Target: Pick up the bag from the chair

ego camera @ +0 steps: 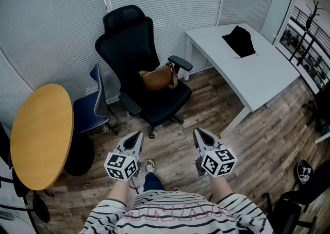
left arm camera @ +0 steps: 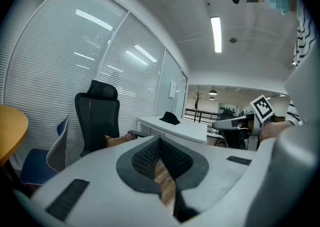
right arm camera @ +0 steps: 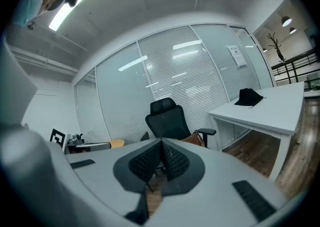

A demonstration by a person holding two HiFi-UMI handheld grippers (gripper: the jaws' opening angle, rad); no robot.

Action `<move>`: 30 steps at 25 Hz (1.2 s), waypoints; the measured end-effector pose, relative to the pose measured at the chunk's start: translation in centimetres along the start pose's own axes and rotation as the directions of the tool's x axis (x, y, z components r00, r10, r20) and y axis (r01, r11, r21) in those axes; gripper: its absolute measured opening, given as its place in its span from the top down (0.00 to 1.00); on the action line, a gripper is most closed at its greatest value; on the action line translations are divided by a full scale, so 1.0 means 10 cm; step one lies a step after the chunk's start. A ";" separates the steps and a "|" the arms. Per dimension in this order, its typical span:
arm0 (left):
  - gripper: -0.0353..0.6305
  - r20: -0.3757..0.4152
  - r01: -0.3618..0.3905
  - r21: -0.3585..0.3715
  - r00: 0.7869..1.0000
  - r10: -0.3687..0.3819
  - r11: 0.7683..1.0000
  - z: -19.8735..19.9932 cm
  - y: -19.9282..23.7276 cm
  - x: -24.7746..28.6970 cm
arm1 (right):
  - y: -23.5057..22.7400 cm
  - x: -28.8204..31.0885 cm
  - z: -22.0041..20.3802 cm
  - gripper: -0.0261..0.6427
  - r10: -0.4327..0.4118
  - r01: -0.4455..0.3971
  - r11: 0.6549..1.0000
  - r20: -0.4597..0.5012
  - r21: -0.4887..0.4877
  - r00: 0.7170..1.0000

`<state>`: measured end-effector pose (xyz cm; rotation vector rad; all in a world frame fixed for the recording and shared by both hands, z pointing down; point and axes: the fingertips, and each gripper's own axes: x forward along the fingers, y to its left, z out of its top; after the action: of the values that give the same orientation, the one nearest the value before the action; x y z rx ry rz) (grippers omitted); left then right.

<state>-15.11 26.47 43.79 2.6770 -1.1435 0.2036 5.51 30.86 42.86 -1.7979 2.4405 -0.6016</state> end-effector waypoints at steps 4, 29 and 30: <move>0.91 -0.008 0.004 -0.008 1.000 -0.004 1.000 -0.02 0.03 0.03 | -0.02 0.05 0.00 0.92 -0.004 0.004 1.000 -0.009 -0.001 1.000; 0.68 -0.110 0.079 -0.070 0.990 -0.087 0.994 0.23 1.90 1.27 | -0.26 2.00 0.24 0.67 -0.250 0.251 0.961 -0.019 0.119 0.968; 0.68 -0.112 0.086 -0.066 0.989 -0.093 0.994 0.26 1.98 1.32 | -0.27 2.06 0.25 0.67 -0.265 0.265 0.956 -0.014 0.127 0.964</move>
<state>-20.34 3.35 47.05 2.6183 -0.9773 0.2982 2.00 10.41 45.29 -2.0851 2.1182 -0.7537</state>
